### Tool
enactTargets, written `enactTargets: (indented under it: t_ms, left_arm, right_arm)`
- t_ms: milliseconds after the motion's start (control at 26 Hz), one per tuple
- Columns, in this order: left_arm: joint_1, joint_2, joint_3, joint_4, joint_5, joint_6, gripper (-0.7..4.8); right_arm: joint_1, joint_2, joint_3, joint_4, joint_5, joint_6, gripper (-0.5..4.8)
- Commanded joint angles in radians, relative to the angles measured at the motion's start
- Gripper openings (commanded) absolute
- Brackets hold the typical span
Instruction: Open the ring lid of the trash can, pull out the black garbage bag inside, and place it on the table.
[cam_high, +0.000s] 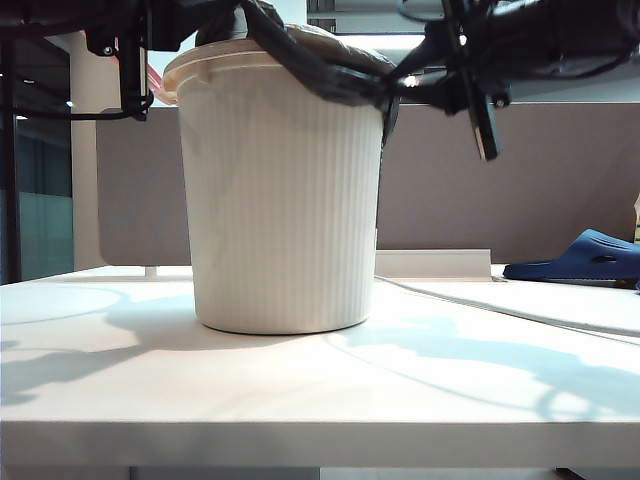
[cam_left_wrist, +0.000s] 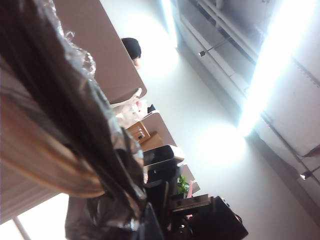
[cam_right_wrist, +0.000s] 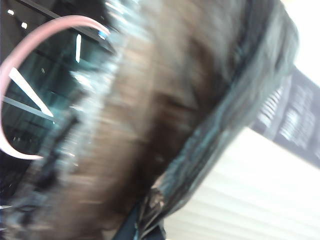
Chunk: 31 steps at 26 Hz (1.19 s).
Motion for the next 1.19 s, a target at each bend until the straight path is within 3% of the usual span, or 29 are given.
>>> enactTargets:
  t_ms: [39, 385, 616, 1194]
  left_arm:
    - [0.0, -0.004, 0.005, 0.024, 0.0, 0.014, -0.06]
    - [0.0, -0.004, 0.005, 0.024, 0.0, 0.014, -0.06]
    - [0.0, -0.004, 0.005, 0.04, -0.004, 0.014, -0.06]
    - [0.0, -0.004, 0.046, 0.066, -0.007, 0.015, -0.06]
  right_arm:
    - [0.0, -0.044, 0.004, -0.007, 0.035, -0.014, -0.05]
    - [-0.001, -0.16, 0.004, -0.167, 0.138, -0.139, -0.05]
    - [-0.001, -0.193, 0.005, -0.156, 0.149, -0.198, -0.05]
    - [-0.001, -0.193, 0.096, -0.033, 0.022, -0.323, -0.05]
